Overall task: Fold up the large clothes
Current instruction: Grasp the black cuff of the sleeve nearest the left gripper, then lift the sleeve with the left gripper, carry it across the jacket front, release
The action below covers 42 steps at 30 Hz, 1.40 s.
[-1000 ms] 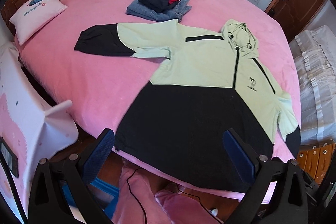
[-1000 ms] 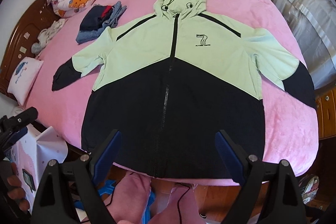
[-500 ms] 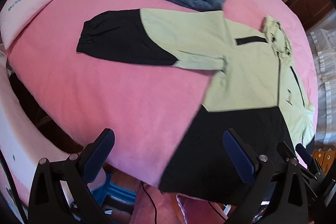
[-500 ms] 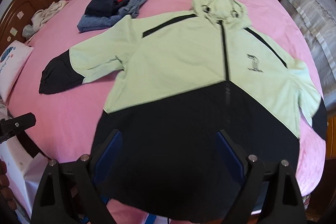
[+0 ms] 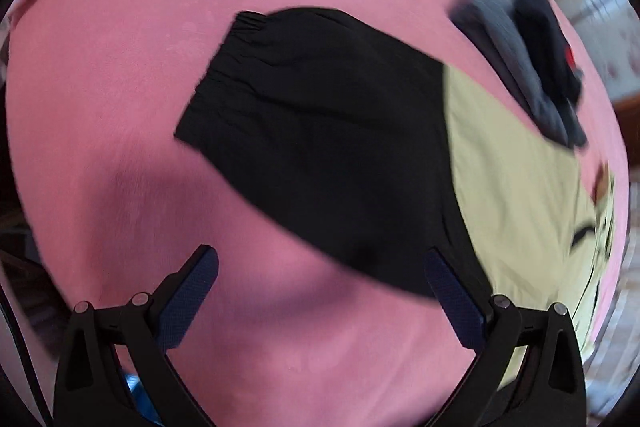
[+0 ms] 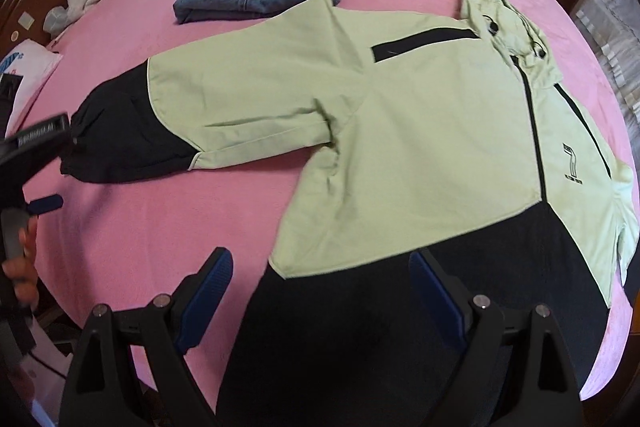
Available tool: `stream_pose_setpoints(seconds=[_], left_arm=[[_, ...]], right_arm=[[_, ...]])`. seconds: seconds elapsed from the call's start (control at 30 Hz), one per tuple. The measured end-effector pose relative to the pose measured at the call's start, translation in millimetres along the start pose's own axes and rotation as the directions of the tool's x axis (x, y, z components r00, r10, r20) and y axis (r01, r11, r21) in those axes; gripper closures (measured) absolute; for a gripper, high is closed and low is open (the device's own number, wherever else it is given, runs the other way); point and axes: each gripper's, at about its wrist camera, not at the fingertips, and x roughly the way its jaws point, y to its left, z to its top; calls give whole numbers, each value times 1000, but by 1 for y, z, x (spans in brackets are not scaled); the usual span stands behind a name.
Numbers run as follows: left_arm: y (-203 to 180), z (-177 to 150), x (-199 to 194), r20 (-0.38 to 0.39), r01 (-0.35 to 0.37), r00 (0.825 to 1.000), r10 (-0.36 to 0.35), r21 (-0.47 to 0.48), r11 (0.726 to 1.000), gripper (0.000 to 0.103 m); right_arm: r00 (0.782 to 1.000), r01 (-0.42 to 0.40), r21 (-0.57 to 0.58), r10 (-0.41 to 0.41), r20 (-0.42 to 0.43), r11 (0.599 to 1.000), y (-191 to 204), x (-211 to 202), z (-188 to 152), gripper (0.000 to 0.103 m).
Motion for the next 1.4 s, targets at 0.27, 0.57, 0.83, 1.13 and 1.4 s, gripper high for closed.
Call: stream_pose_setpoints(seconds=[0.27,0.57,0.83,1.13,1.4], left_arm=[[38,36,40,26,59,998,-55,-161,985,3],[49,45,48,143,125,985,-93,-239,963,30],[72,38,46,191,182,974,-118,-362,914,81],[62,29,9,220,107,974,-52,-242,964,85],[-1,16,-60,362,126,929,-80,-106,986,87]], right_arm=[[1000,7,1,-7,-26,1000,17,20,10,13],[1000,15,31,-14,-9,999,23,26,17,13],[999,31,72,-30,-17,997,16,23,14,13],[1000,-14,85,13,17,996,2,18,15,13],[996,-85,125,80,45,988,-36,9,18,17]])
